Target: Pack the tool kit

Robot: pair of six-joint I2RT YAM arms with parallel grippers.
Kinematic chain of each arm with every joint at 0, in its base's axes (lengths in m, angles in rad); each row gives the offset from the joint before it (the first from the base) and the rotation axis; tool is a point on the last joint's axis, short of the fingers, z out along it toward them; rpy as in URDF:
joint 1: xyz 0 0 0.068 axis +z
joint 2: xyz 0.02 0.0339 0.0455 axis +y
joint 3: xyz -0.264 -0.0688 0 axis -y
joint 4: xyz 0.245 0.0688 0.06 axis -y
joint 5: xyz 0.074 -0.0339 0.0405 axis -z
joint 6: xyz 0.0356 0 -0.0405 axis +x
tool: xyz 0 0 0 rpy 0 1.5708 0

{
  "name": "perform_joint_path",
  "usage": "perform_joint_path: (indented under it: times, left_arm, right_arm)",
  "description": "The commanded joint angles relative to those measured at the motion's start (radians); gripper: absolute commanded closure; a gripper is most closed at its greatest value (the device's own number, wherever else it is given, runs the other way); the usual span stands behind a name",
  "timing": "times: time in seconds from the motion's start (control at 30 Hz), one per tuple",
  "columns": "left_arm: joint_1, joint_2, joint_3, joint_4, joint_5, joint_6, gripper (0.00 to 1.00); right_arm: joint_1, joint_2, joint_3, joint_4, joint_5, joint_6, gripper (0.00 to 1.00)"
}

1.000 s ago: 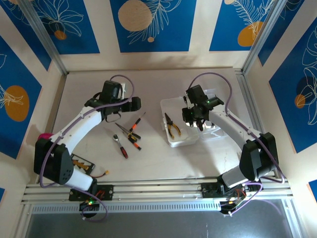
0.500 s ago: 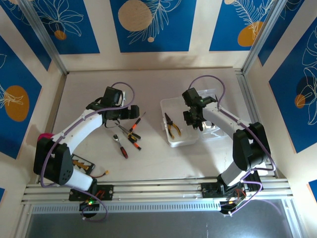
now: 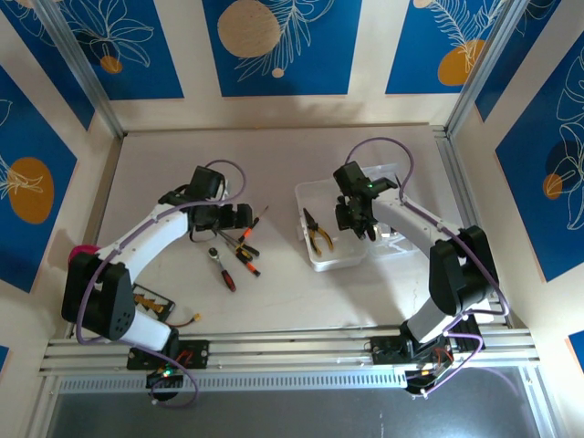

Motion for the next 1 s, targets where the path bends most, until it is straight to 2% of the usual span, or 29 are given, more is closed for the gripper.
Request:
perform_joint_path:
  times: [0.0, 0.1, 0.13, 0.17, 0.3, 0.4, 0.47, 0.57, 0.63, 0.73, 0.97]
  left_arm:
    - [0.016, -0.010, -0.029, -0.045, 0.014, -0.011, 0.00]
    - [0.018, -0.033, -0.072, -0.039, 0.002, -0.029, 0.00]
    - [0.019, -0.038, -0.086, -0.041, -0.004, -0.035, 0.00]
    - [0.021, -0.041, -0.098, -0.042, -0.012, -0.039, 0.00]
    - [0.023, -0.049, -0.155, -0.031, -0.056, -0.070, 0.00]
    - [0.025, -0.051, -0.191, -0.021, -0.069, -0.103, 0.04]
    - [0.025, -0.051, -0.208, -0.008, -0.056, -0.114, 0.08]
    - [0.020, -0.053, -0.217, 0.015, -0.027, -0.129, 0.19]
    - [-0.015, -0.046, -0.197, 0.006, -0.037, -0.121, 0.24]
    - [-0.093, -0.002, -0.134, -0.062, -0.120, -0.099, 0.24]
    - [-0.143, 0.082, -0.129, -0.031, -0.099, -0.113, 0.36]
  right_arm:
    - [0.027, -0.074, 0.056, 0.011, -0.030, -0.005, 0.38]
    - [0.042, -0.101, 0.064, 0.021, -0.038, -0.010, 0.22]
    - [0.046, -0.108, 0.065, 0.025, -0.041, -0.009, 0.08]
    - [0.051, -0.111, 0.066, 0.028, -0.048, -0.011, 0.00]
    - [0.069, -0.115, 0.075, 0.042, -0.075, -0.023, 0.01]
    - [0.080, -0.117, 0.072, 0.061, -0.107, -0.034, 0.01]
    - [0.084, -0.120, 0.067, 0.069, -0.121, -0.036, 0.01]
    - [0.085, -0.120, 0.053, 0.082, -0.138, -0.035, 0.01]
    - [0.086, -0.119, 0.045, 0.086, -0.144, -0.033, 0.01]
    - [0.086, -0.119, 0.042, 0.091, -0.154, -0.032, 0.01]
    - [0.082, -0.125, 0.040, 0.090, -0.162, -0.036, 0.01]
